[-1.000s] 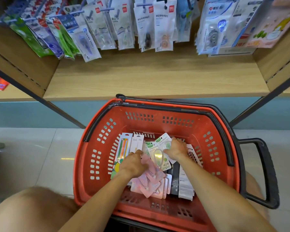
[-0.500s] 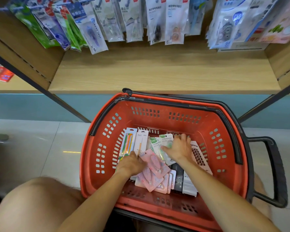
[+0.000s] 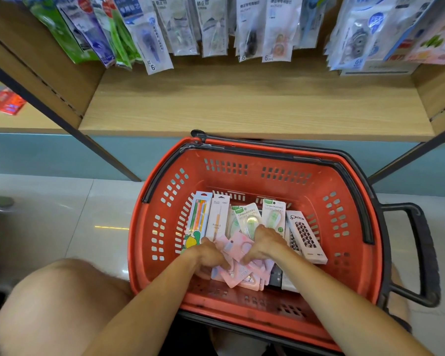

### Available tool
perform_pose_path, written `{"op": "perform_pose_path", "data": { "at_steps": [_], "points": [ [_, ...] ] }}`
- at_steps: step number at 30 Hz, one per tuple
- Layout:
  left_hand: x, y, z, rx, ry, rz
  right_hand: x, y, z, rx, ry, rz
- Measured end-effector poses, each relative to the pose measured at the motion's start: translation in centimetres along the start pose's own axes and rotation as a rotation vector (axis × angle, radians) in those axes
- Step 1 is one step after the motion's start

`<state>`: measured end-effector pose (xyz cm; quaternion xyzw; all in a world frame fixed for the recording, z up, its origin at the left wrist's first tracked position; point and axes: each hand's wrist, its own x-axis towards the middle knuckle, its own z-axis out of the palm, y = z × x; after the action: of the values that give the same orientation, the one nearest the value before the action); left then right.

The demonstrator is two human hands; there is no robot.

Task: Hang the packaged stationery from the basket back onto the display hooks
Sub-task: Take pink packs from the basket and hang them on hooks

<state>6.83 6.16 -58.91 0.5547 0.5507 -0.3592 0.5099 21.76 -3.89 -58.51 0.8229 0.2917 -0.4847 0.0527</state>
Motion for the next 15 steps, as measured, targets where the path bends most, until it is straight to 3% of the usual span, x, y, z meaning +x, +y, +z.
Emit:
{"op": "perform_pose_path", "data": {
  "at_steps": [6,15],
  "points": [
    [-1.2,0.4,-0.1,-0.072,-0.015,0.018,-0.2,0.8,1.4,-0.041,-0.060,-0.040],
    [-1.3,0.7,0.0,-0.123,-0.022,0.075,-0.6,1.4,0.8,0.299,-0.337,-0.129]
  ]
}}
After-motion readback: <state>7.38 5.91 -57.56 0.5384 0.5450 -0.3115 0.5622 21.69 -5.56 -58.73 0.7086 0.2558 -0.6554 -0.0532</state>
